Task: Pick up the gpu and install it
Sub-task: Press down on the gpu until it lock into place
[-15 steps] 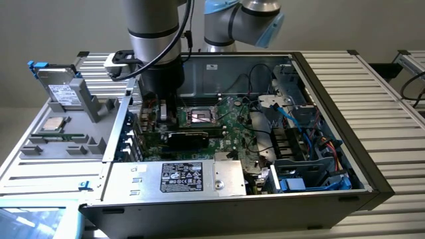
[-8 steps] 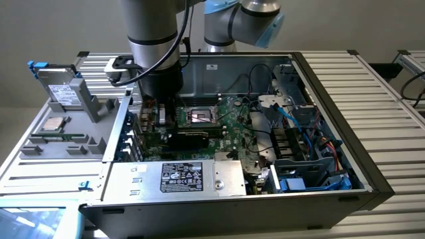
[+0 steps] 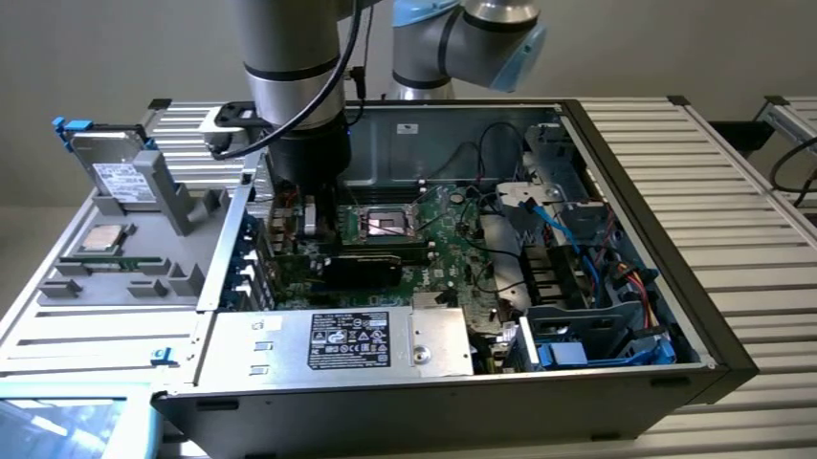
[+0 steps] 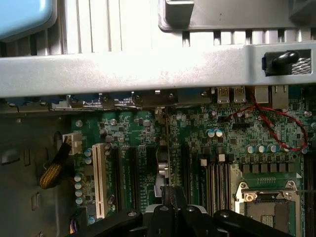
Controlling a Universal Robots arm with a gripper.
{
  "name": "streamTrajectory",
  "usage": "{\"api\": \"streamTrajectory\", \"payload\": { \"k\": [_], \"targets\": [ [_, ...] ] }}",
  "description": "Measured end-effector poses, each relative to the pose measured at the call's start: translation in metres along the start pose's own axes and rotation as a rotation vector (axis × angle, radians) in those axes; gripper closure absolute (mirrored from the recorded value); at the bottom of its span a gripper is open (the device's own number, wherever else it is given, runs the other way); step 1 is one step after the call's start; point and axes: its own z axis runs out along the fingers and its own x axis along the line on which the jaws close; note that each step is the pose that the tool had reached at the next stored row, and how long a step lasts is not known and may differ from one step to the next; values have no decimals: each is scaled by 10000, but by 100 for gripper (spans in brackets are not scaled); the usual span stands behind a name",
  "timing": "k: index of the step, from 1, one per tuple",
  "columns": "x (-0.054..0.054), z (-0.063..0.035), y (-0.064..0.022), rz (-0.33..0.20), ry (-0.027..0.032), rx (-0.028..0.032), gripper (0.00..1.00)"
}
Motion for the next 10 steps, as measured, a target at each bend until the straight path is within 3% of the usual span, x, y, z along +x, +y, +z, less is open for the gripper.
{"api": "streamTrajectory", "payload": {
  "k": [2, 7, 10],
  "targets": [
    [-1, -50, -34, -1, 3, -65, 88],
    [-12, -49, -223, -5, 20, -174, 88],
    [-16, -33, -279, -15, 36, -451, 88]
  ]
}}
